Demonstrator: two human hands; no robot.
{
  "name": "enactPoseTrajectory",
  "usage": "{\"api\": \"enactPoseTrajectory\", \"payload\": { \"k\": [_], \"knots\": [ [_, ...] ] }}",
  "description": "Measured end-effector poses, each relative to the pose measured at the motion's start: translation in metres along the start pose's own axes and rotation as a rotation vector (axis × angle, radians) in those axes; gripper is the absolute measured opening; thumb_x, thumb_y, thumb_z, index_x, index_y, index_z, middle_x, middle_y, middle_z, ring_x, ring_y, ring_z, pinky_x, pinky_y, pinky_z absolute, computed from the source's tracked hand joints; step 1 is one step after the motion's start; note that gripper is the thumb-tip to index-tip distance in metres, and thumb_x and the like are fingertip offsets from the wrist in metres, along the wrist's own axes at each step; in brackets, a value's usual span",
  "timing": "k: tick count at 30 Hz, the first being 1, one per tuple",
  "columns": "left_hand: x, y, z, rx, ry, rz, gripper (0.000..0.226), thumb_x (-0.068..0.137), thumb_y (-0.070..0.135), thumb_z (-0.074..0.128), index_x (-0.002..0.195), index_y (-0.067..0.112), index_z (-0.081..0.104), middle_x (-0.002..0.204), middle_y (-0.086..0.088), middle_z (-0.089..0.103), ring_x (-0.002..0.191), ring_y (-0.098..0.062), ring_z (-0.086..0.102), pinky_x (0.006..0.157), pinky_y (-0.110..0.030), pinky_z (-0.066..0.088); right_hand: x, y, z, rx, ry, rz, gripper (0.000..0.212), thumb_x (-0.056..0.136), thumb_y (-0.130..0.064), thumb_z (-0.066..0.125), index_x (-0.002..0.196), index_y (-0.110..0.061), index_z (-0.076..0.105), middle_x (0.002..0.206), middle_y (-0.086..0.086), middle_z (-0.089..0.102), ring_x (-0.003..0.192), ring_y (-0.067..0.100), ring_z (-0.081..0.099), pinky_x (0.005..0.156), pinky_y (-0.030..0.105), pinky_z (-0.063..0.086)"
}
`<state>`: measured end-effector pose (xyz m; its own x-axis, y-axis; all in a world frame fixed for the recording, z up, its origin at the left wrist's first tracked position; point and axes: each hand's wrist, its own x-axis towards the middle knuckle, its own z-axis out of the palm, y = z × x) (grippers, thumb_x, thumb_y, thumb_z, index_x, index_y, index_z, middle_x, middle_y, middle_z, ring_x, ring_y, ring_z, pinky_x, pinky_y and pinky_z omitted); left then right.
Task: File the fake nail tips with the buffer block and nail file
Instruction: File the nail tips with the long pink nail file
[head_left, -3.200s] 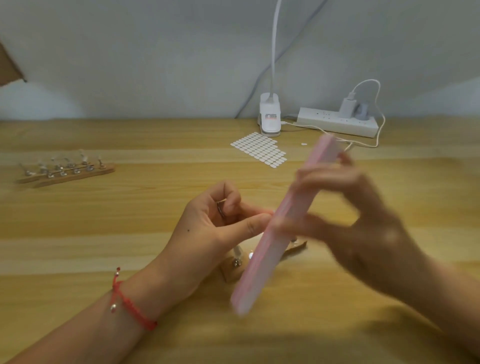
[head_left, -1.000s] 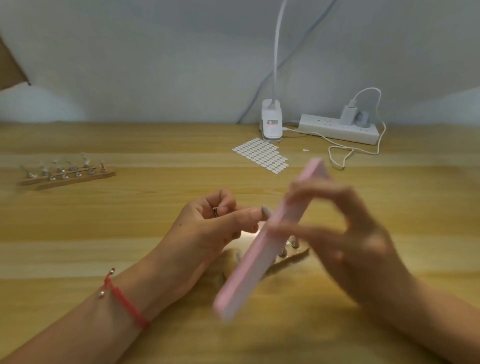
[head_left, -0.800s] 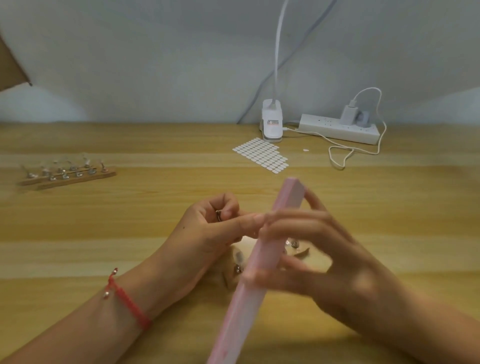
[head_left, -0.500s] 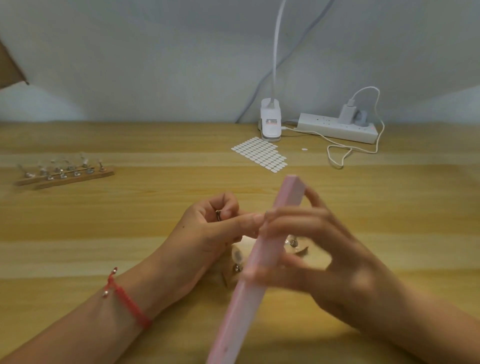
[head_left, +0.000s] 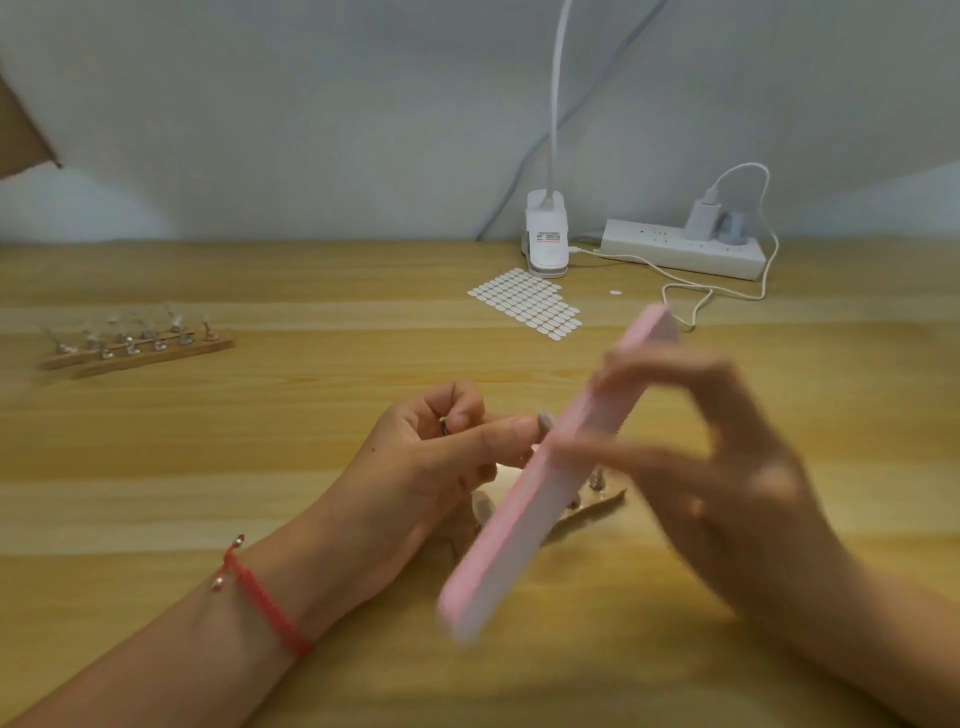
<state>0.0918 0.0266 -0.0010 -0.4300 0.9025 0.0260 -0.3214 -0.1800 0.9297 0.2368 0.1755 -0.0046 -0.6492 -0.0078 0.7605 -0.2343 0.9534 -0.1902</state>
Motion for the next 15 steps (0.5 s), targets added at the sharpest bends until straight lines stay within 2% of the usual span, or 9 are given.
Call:
{"api": "enactPoseTrajectory", "payload": {
  "k": [2,3,5,7,11,12,15],
  "knots": [
    [0.000,0.000,0.002,-0.023,-0.026,0.011,0.048,0.053,0.023,0.090,0.055,0.028,0.042,0.056,0.006,0.061,0.049,-0.004,0.053,0.053,-0.021,0.041,-0.007,-0.012,0.010,0.001,-0.078,-0.142,0.025,0.096,-0.009,0.065,0.117,-0.020,0.069,0.121,-0.002,0.053,0.123,0.020,0.055,0.112,0.057,0.034],
    [-0.001,0.001,0.003,-0.032,-0.035,0.013,0.048,0.052,0.026,0.090,0.055,0.028,0.042,0.056,0.007,0.061,0.049,-0.004,0.054,0.052,-0.019,0.042,-0.006,-0.009,0.010,-0.009,-0.076,-0.161,0.028,0.094,-0.005,0.066,0.117,-0.020,0.069,0.122,-0.002,0.052,0.124,0.019,0.055,0.113,0.057,0.033],
    [0.000,0.002,0.001,-0.028,-0.026,-0.001,0.047,0.054,0.022,0.088,0.055,0.028,0.042,0.061,0.005,0.063,0.053,-0.007,0.058,0.057,-0.026,0.042,0.001,0.006,0.003,-0.025,0.000,-0.046,0.038,0.088,0.010,0.064,0.117,-0.015,0.066,0.121,0.004,0.052,0.119,0.029,0.056,0.108,0.054,0.040],
    [0.000,0.001,-0.001,-0.020,0.002,-0.022,0.042,0.059,0.021,0.081,0.056,0.027,0.040,0.065,0.001,0.063,0.057,-0.011,0.060,0.060,-0.032,0.037,0.004,0.011,-0.001,-0.037,0.051,0.004,0.045,0.083,0.015,0.063,0.117,-0.014,0.062,0.118,0.011,0.050,0.116,0.034,0.055,0.104,0.052,0.044],
    [0.000,0.000,0.001,-0.050,-0.012,-0.012,0.037,0.064,0.020,0.076,0.054,0.028,0.042,0.058,0.006,0.060,0.050,-0.005,0.054,0.052,-0.017,0.039,-0.008,-0.005,0.014,-0.051,-0.057,-0.220,0.049,0.083,0.001,0.076,0.123,-0.026,0.068,0.123,0.000,0.052,0.125,0.016,0.053,0.115,0.057,0.030],
    [0.000,0.001,0.002,-0.050,-0.016,-0.013,0.037,0.065,0.020,0.076,0.055,0.028,0.042,0.058,0.006,0.060,0.050,-0.005,0.054,0.053,-0.019,0.039,-0.005,-0.001,0.010,-0.050,-0.043,-0.214,0.045,0.084,-0.001,0.075,0.123,-0.023,0.069,0.123,0.000,0.052,0.125,0.015,0.053,0.115,0.058,0.030],
    [0.000,0.001,-0.001,-0.046,-0.010,-0.029,0.037,0.065,0.021,0.075,0.055,0.027,0.041,0.064,0.003,0.063,0.055,-0.008,0.057,0.061,-0.031,0.034,0.004,0.014,-0.003,-0.085,0.054,-0.047,0.036,0.089,0.005,0.063,0.117,-0.018,0.064,0.121,0.006,0.047,0.119,0.025,0.053,0.106,0.057,0.041]
  ]
}}
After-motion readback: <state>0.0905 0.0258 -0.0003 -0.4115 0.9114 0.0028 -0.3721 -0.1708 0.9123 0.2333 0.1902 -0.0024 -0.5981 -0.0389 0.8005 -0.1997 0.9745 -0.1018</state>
